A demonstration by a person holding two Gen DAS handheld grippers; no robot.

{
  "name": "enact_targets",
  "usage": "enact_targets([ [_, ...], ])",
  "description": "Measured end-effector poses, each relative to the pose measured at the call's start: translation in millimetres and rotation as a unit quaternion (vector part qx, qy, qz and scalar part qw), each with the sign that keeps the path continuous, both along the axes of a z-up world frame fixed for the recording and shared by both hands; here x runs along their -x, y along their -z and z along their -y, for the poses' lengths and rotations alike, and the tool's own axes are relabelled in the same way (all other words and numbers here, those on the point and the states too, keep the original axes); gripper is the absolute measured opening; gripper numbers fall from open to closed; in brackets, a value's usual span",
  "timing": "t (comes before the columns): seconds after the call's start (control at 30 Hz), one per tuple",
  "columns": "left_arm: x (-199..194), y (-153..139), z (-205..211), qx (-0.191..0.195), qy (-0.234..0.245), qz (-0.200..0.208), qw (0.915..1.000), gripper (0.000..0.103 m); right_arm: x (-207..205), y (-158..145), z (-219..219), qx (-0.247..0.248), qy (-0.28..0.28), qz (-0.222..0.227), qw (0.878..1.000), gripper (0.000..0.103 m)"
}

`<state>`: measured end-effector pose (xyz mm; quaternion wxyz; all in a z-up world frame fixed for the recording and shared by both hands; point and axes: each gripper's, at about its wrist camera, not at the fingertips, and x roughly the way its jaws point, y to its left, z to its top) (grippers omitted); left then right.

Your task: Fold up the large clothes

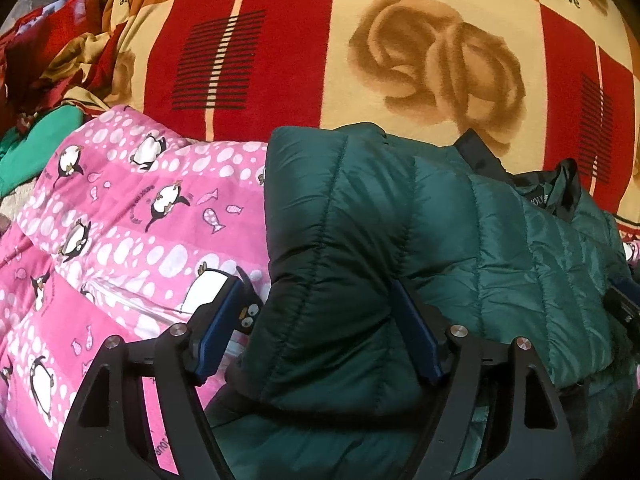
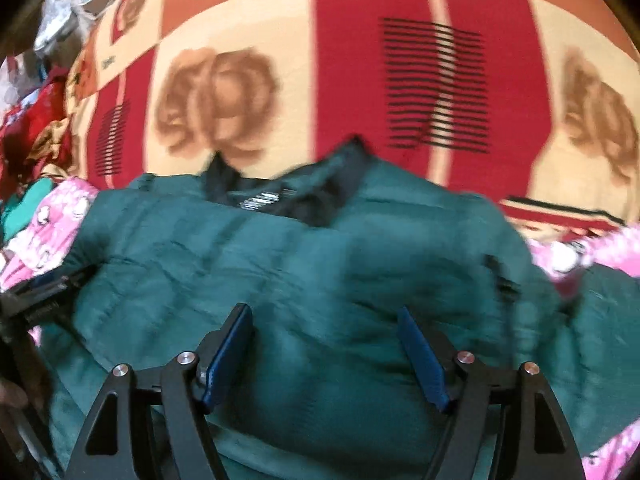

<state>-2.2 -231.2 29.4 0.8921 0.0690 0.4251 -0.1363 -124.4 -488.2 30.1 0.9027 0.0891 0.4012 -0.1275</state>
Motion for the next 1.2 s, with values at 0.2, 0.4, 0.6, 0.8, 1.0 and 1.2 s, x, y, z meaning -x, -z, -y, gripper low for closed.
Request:
enact_targets([
  [0.2, -3, 4, -2, 0.008, -0.006, -0.006, 0.9999, 0.084, 18, 24, 44, -0.042, 0.033, -0.021, 0.998, 0.072],
  [0.4, 1, -12, -5, 0.015, -0.001, -0.016, 0.9998, 0.084, 22, 21, 42, -0.034, 0.035, -0.029, 0.998, 0.072],
  [0.6, 20, -48, 0, 0.084, 0.023, 0.008, 0.9961, 0.084, 40, -2, 34, -0.024, 0.036, 0.004, 0.999, 0.072],
  [0.8, 27, -28, 39, 0.045, 0.061, -0.02, 0.9969, 0.084, 32, 12, 30, -0.014, 0.033, -0.017, 0.999, 0.072],
  [1.0, 31, -4, 53, 0.004, 0.072, -0.004, 0.9974, 0.088, 26, 29, 38, -0.031, 0.037, -0.026, 0.998, 0.074],
  [1.2, 31, 1, 58, -0.004, 0.077, 0.0, 0.997, 0.092, 22, 31, 33, -0.013, 0.036, -0.041, 0.998, 0.074],
])
